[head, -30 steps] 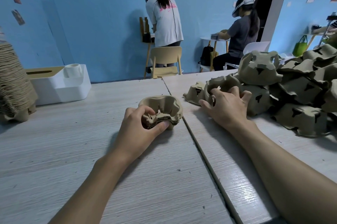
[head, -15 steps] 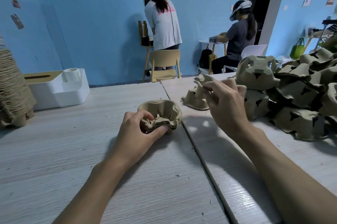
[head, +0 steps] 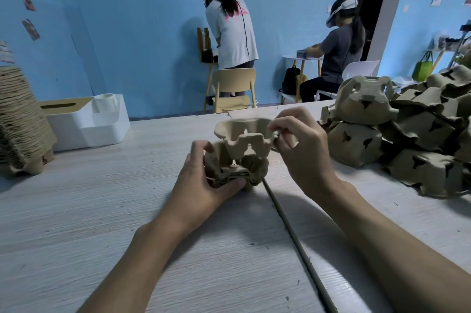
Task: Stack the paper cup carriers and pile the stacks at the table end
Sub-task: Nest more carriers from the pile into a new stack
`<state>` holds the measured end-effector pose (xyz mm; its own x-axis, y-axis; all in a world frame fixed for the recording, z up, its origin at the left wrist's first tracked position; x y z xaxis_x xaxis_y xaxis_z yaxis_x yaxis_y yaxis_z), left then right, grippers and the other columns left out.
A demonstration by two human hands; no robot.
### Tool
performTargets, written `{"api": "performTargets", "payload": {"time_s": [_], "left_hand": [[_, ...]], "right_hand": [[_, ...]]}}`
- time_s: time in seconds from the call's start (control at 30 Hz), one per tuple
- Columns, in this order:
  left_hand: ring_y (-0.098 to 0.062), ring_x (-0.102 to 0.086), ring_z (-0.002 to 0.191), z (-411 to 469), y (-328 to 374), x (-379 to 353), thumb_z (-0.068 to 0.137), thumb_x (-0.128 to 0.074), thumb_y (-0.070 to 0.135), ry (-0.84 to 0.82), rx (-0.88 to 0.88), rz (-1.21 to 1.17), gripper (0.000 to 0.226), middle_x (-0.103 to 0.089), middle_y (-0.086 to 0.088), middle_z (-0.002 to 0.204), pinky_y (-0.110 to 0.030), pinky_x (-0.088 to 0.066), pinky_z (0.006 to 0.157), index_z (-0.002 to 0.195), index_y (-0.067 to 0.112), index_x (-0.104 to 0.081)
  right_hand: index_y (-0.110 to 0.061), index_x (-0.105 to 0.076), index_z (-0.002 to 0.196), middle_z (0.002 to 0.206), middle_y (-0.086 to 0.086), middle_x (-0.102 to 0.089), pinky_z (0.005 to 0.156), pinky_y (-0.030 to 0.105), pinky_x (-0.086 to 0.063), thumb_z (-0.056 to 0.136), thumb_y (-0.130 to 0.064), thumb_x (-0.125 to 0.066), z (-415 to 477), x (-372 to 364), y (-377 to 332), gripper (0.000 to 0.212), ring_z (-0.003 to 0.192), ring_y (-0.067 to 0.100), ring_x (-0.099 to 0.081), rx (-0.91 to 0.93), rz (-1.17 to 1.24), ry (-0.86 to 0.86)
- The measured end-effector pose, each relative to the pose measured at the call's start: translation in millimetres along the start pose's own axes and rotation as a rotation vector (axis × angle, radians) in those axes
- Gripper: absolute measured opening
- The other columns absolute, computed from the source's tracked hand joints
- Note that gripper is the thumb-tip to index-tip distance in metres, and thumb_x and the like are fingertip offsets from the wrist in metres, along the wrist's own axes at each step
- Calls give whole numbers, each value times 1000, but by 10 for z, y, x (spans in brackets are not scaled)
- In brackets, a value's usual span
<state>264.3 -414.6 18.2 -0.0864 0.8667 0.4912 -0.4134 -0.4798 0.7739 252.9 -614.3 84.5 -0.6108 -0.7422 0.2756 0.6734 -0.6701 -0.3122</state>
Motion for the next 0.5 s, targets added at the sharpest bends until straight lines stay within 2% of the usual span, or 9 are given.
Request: {"api": "performTargets", "payload": {"time_s": [0.07, 0.2, 0.27, 0.33, 0.4, 0.5], "left_hand": [[-9, -67, 91, -17, -3, 4, 69, -90, 37, 11, 16, -51, 80, -63, 7, 103, -30, -55, 83, 119, 44, -28], [12, -63, 84, -20, -8, -3, 71, -90, 26, 37, 24, -68, 112, -58, 12, 101, -5, -47, 73, 147, 38, -8], [14, -61, 85, -19, -17, -5, 72, -89, 24, 41, 19, -57, 117, -57, 12, 101, -1, -44, 72, 151, 39, -4], [6, -63, 88, -9, -33, -1, 72, -89, 26, 37, 15, -51, 112, -58, 11, 102, -2, -45, 72, 149, 44, -10], [0, -62, 92, -2, -28, -6, 74, -88, 29, 12, 5, -23, 93, -57, 8, 108, -1, -43, 72, 141, 49, -27], [14, -52, 95, -6, 12, -19, 77, -83, 37, -32, -20, 91, 47, -53, 4, 112, 4, -37, 73, 113, 42, -54]], "right_hand": [[0, -72, 84, 91, 9, -59, 67, 22, -48, 75, 16, -67, -14, -54, -45, 19, 79, 14, -56, 17, 15, -7], [-3, -72, 90, 93, 8, -56, 66, 28, -51, 75, 15, -66, -78, -251, -24, 24, 81, 14, -52, 21, -38, -145], [-6, -73, 96, 96, 7, -57, 67, 33, -51, 73, 19, -62, -99, -323, 12, 36, 83, 14, -51, 11, -72, -232], [-6, -72, 100, 97, 7, -60, 68, 34, -51, 75, 20, -53, -73, -292, 64, 41, 83, 18, -55, -5, -63, -242], [-6, -71, 100, 97, 6, -61, 75, 40, -52, 78, 11, -45, -31, -190, 170, 38, 86, 22, -59, -75, -89, -184], [-14, -71, 100, 103, 2, -59, 87, 42, -43, 85, 0, -53, -57, -150, 420, 27, 99, 27, -56, -263, -231, -221]]}}
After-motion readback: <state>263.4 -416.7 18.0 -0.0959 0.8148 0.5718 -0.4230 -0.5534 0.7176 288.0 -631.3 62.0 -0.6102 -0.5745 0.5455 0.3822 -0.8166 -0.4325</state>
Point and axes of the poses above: each hand's wrist, its own z-axis towards the middle knuckle, its own x-axis out of the back of the hand, y = z × x, the point moved 8 cm from there along z, towards the middle knuckle
